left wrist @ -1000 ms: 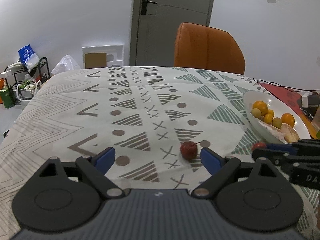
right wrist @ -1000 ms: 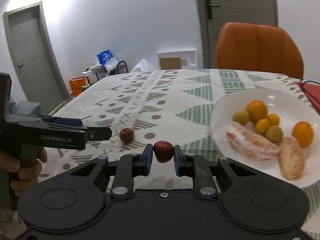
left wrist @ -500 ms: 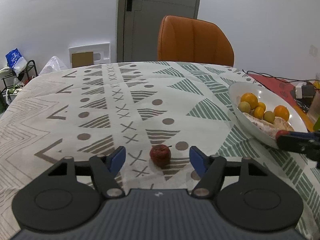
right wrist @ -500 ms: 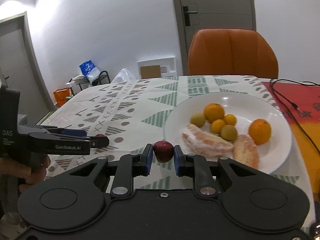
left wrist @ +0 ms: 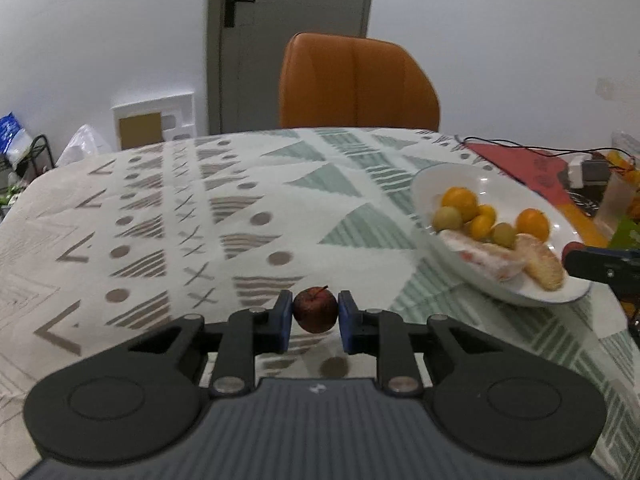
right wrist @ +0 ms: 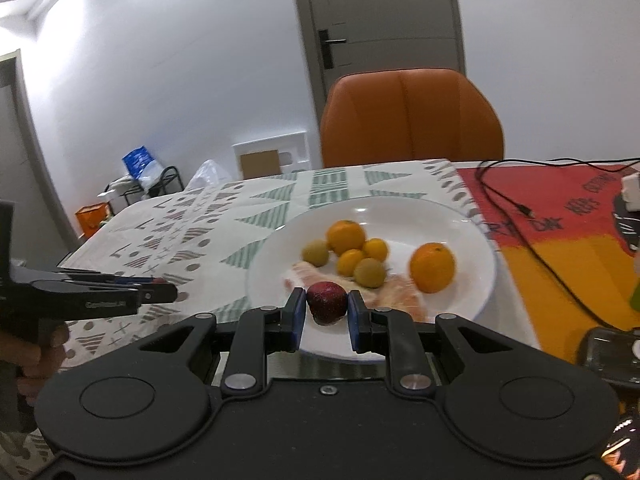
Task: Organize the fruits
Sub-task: 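Drop the red fruit into the white plate with the right gripper while the left drops its red fruit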
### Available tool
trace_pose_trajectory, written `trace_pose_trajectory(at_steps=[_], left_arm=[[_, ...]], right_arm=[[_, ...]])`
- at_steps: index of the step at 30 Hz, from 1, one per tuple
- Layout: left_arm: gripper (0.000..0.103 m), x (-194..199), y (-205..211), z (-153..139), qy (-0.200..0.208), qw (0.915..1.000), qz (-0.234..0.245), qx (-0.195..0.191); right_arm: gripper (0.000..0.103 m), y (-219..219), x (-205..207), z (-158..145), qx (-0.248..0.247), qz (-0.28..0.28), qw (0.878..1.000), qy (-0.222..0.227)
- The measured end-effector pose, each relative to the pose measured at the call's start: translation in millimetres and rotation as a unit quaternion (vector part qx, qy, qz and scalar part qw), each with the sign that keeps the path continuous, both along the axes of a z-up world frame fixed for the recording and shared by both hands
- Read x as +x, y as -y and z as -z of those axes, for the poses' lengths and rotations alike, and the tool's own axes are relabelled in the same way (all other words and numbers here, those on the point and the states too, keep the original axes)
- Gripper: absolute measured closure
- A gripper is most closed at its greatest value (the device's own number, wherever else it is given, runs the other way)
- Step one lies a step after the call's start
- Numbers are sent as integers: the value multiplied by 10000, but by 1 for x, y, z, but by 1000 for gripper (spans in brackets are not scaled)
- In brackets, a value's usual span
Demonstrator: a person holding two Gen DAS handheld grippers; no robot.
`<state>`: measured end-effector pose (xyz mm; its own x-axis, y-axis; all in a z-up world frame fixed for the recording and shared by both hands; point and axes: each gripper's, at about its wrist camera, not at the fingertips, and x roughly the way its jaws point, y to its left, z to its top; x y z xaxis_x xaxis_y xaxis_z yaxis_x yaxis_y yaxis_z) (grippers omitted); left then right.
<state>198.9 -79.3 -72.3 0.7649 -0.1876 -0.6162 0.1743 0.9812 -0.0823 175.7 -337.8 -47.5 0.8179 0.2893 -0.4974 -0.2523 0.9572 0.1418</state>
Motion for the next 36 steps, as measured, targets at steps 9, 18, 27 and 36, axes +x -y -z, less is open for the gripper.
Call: trace_pose_trajectory(at_steps=[9, 18, 27, 36], left_arm=[[81, 0, 26, -17, 119, 9995, 266, -82], [81, 0, 48, -26, 248, 9985, 496, -30], [81, 4, 75, -34, 381, 9965, 739, 7], [81, 1, 103, -37, 423, 9938, 1026, 71]], right_arm=[[82, 27, 2, 4, -16, 417, 9991, 69], [82, 46, 2, 11, 114, 730, 9972, 115], [65, 56, -1, 8, 210, 862, 9955, 336], [65, 64, -15, 14, 414, 828, 9955, 201]])
